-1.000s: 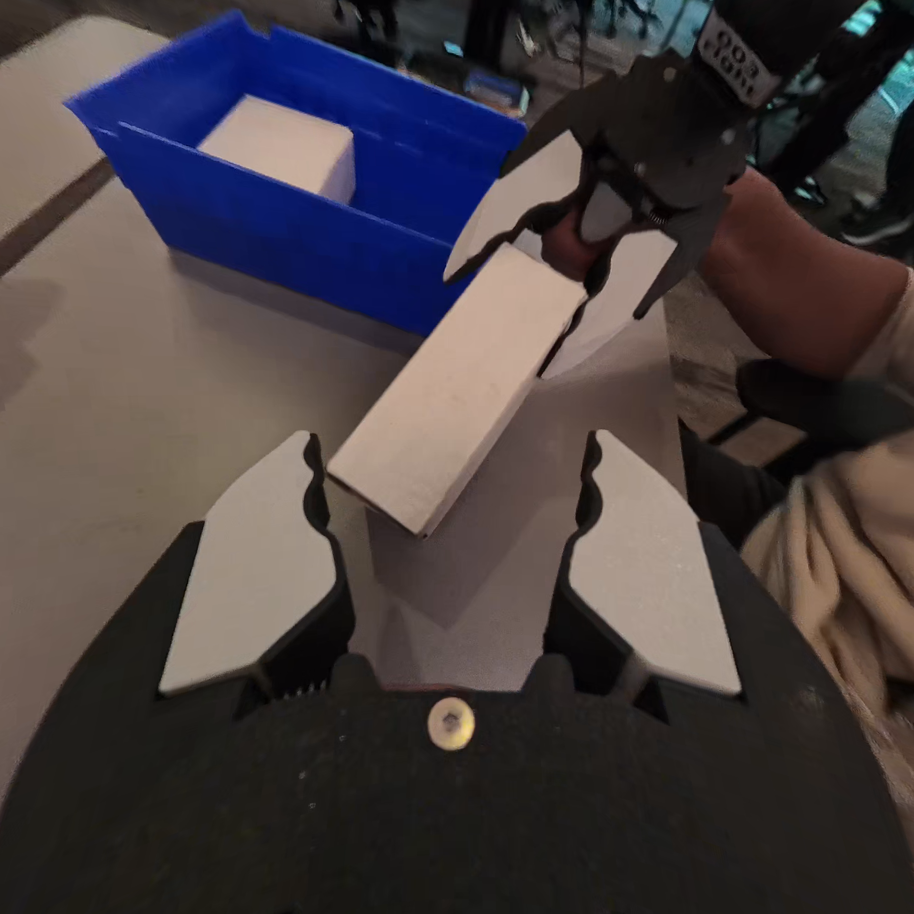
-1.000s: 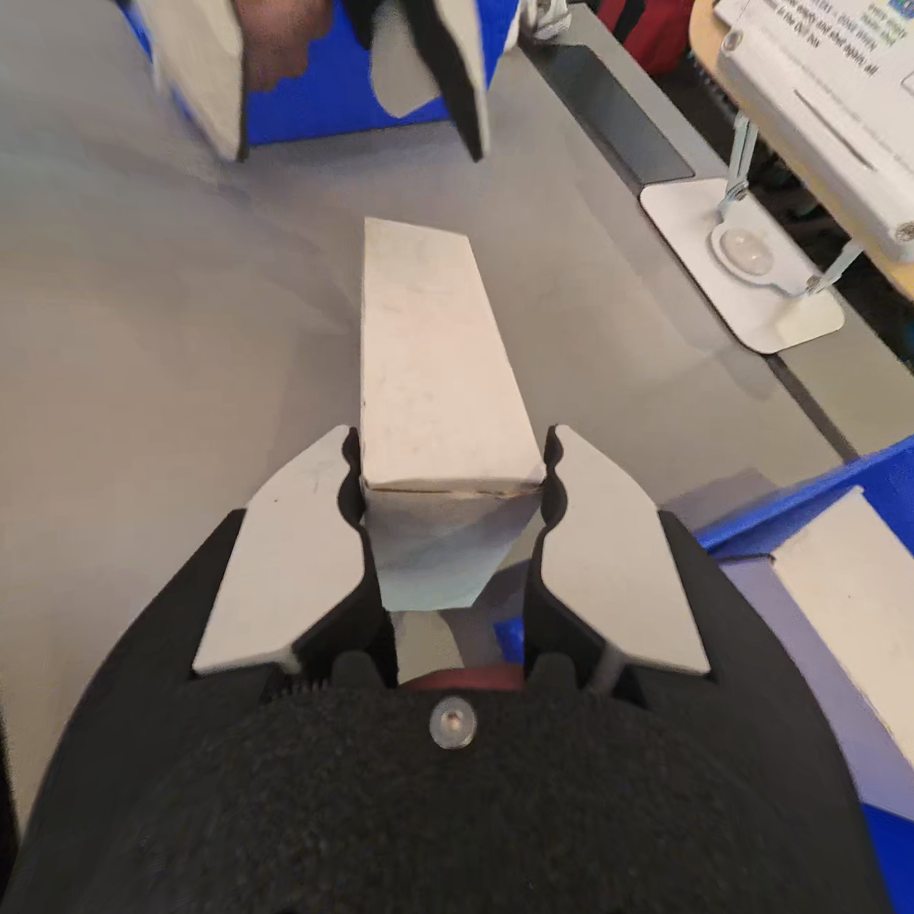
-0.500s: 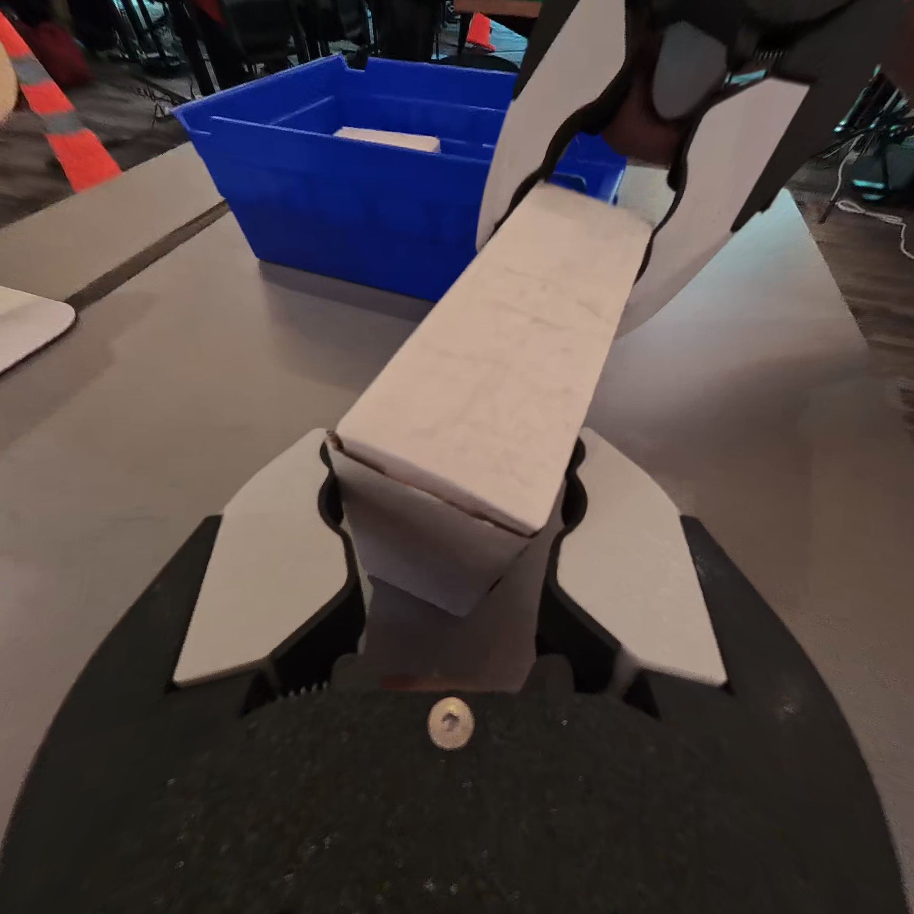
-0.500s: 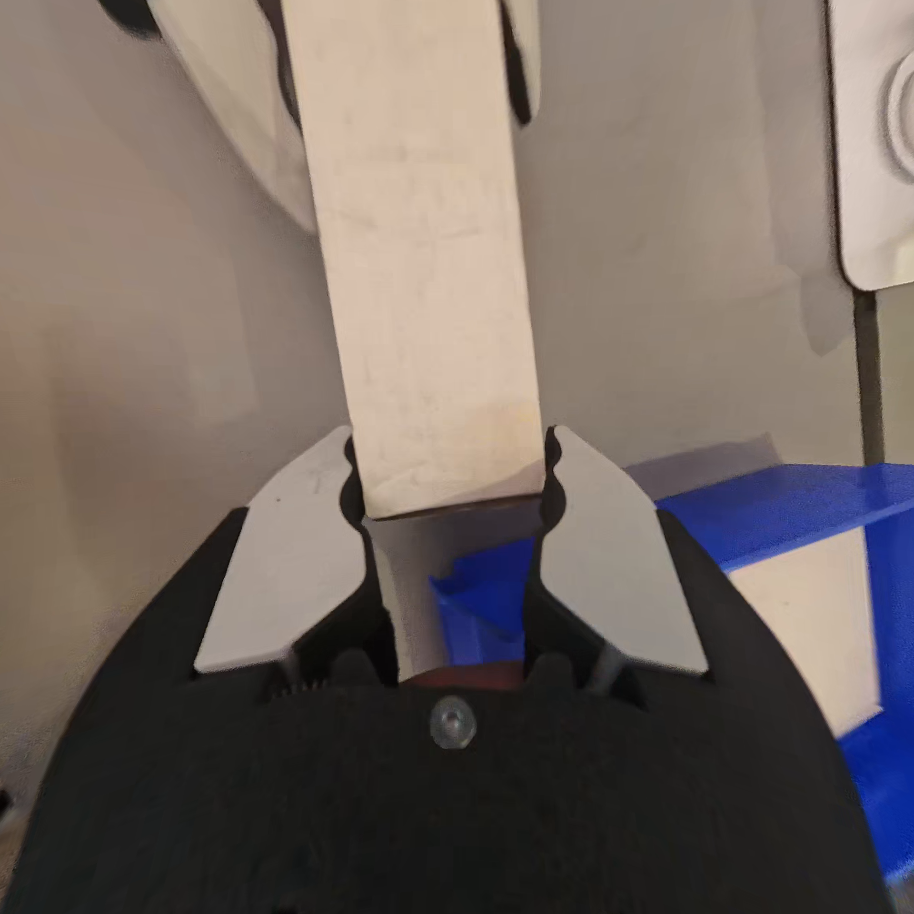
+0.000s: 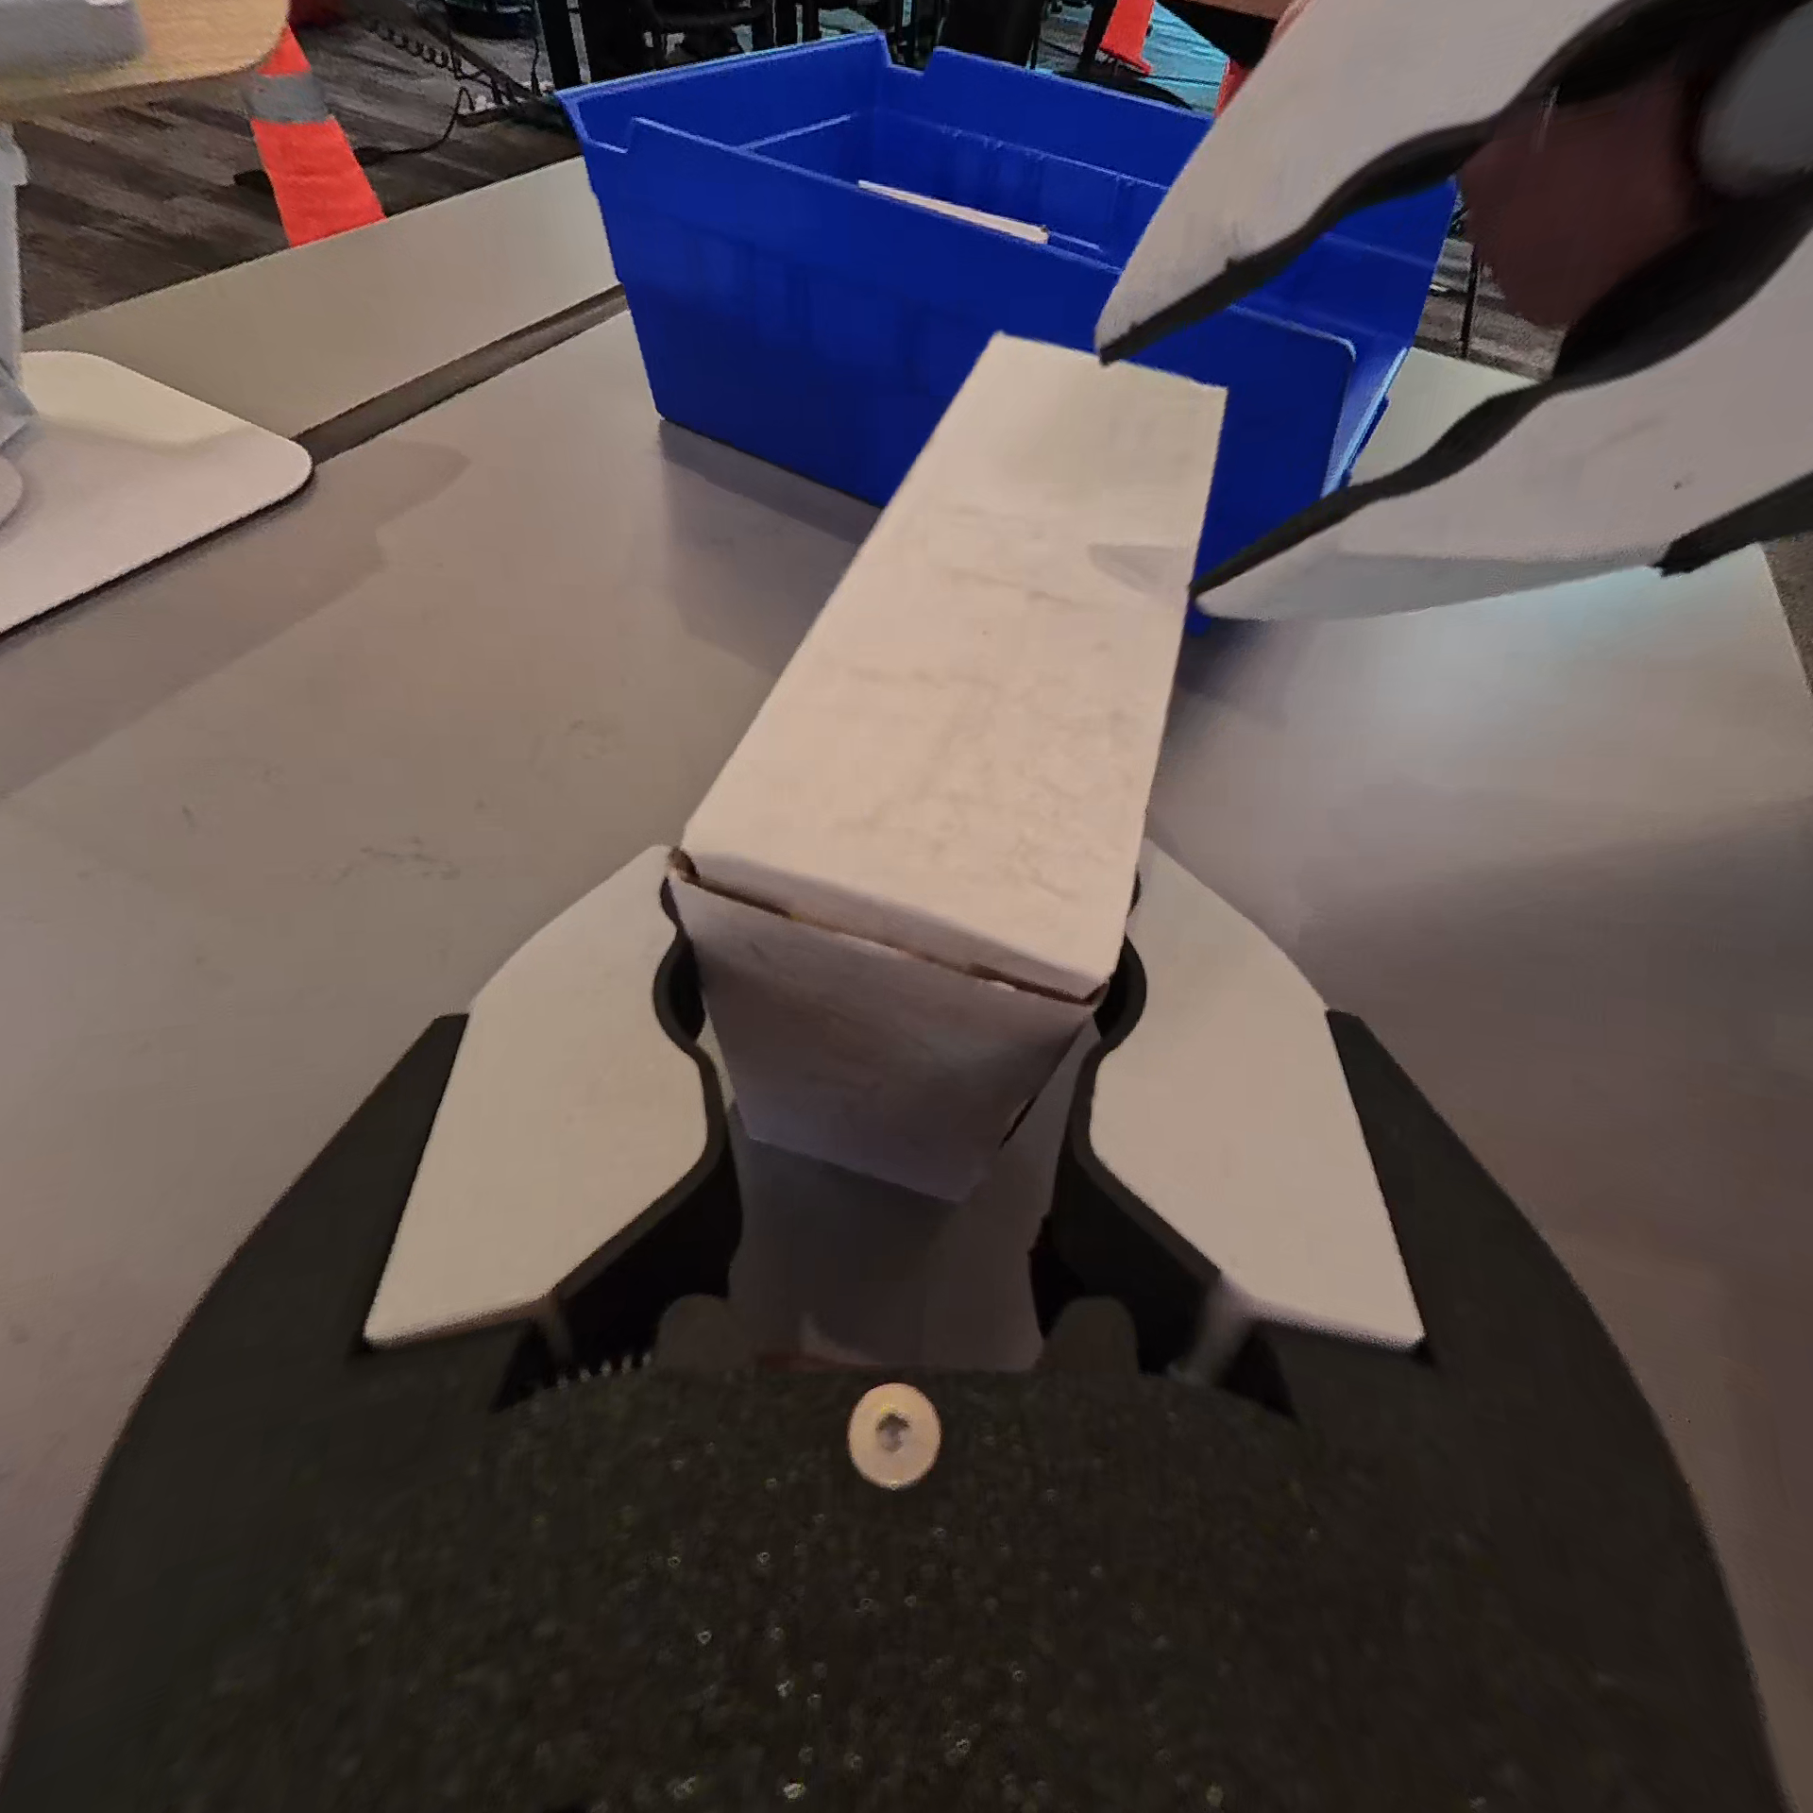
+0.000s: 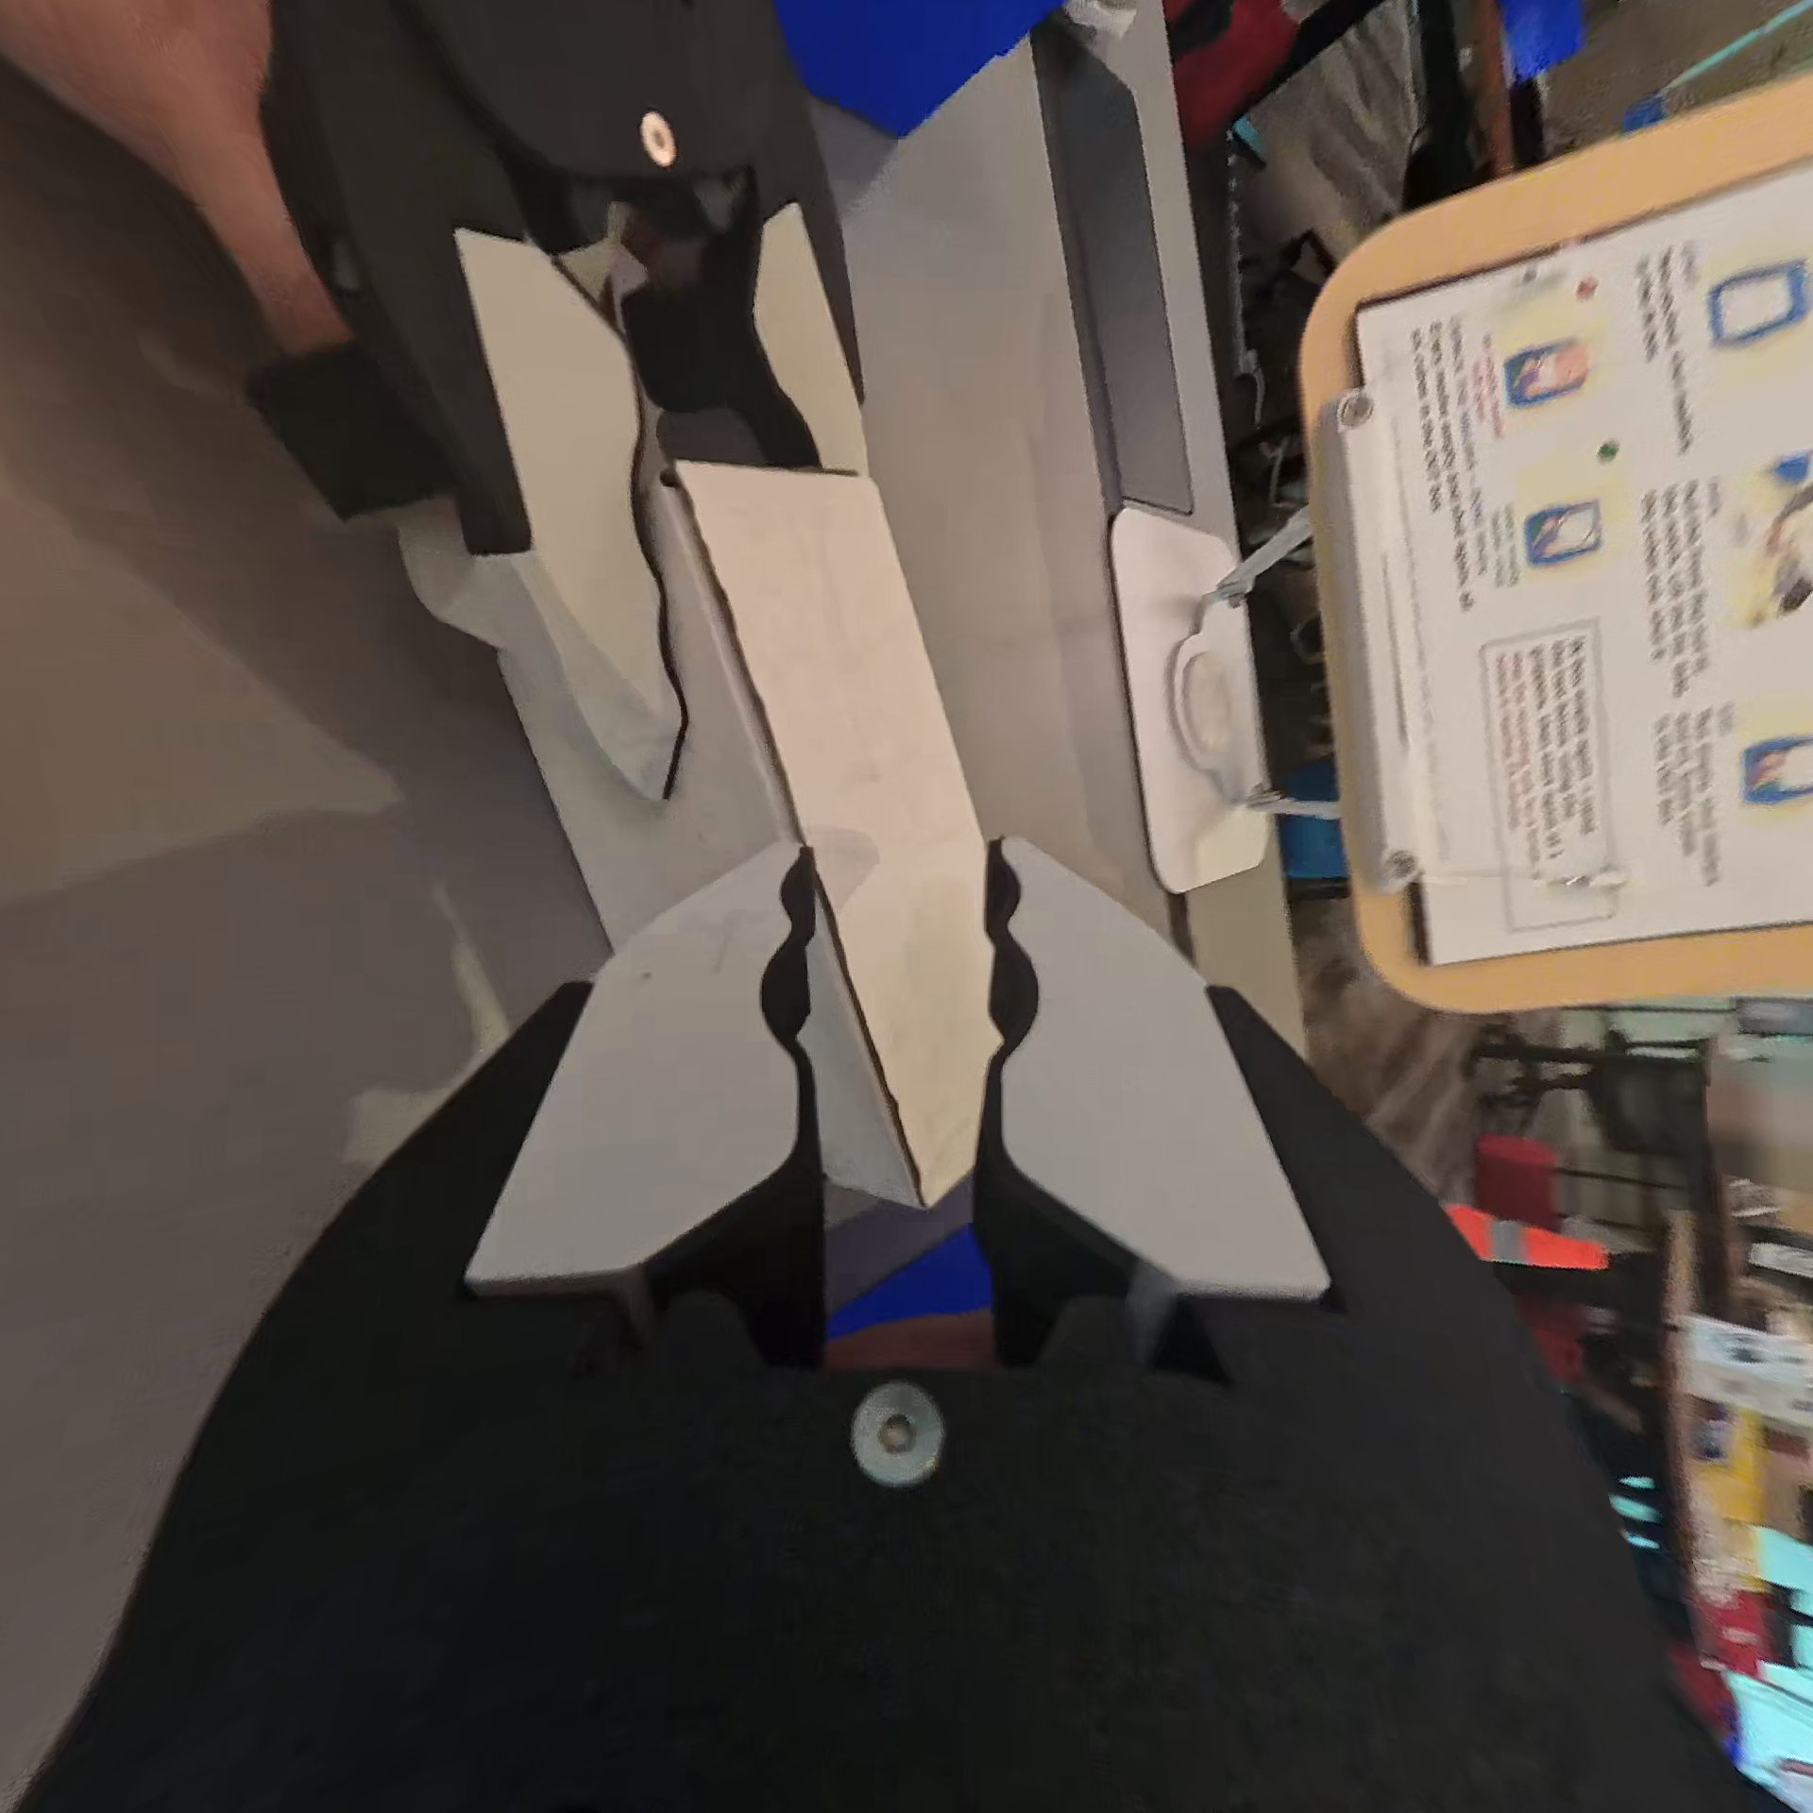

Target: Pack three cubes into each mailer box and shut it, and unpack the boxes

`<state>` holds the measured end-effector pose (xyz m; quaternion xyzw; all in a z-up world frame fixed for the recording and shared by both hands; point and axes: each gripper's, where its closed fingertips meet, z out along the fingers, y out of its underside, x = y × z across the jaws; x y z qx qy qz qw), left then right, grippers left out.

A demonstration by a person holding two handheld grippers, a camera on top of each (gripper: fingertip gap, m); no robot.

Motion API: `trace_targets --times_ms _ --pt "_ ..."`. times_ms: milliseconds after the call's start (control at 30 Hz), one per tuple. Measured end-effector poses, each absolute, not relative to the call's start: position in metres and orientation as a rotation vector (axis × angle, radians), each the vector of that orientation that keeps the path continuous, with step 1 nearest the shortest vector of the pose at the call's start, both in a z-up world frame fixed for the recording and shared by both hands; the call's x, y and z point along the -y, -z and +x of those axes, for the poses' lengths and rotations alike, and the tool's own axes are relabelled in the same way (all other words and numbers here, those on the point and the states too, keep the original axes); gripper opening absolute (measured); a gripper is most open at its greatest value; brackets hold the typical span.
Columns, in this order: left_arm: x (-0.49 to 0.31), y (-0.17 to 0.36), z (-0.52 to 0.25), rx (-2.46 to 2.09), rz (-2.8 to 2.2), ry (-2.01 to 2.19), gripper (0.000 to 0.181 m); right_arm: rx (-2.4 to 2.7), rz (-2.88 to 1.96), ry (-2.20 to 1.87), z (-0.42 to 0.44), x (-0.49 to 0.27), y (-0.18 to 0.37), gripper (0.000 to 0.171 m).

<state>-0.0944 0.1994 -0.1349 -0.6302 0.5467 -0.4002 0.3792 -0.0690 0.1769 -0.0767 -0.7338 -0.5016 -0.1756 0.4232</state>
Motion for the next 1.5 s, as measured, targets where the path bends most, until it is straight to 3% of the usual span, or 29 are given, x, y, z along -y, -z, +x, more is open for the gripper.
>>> trace_targets --times_ms 433,800,1133,1300,1500 --pt "-0.199 0.137 -0.096 -1.446 -1.548 1.008 0.074 1.473 -1.682 0.755 -0.074 -0.185 0.071 0.047" --pt "-0.201 0.136 -0.094 -1.394 -1.593 0.991 0.074 1.455 -1.639 0.817 -0.077 -0.189 0.069 0.042" --pt "-0.199 0.137 -0.094 -1.424 -1.576 1.012 0.074 1.32 -1.796 0.306 -0.092 -0.178 0.071 0.045" --pt "-0.198 0.137 -0.095 -1.43 -1.571 1.014 0.074 1.412 -1.812 0.349 -0.09 -0.189 0.08 0.047" --pt "-0.197 0.137 -0.096 -1.463 -1.543 1.014 0.074 1.431 -1.786 0.385 -0.093 -0.196 0.068 0.062"
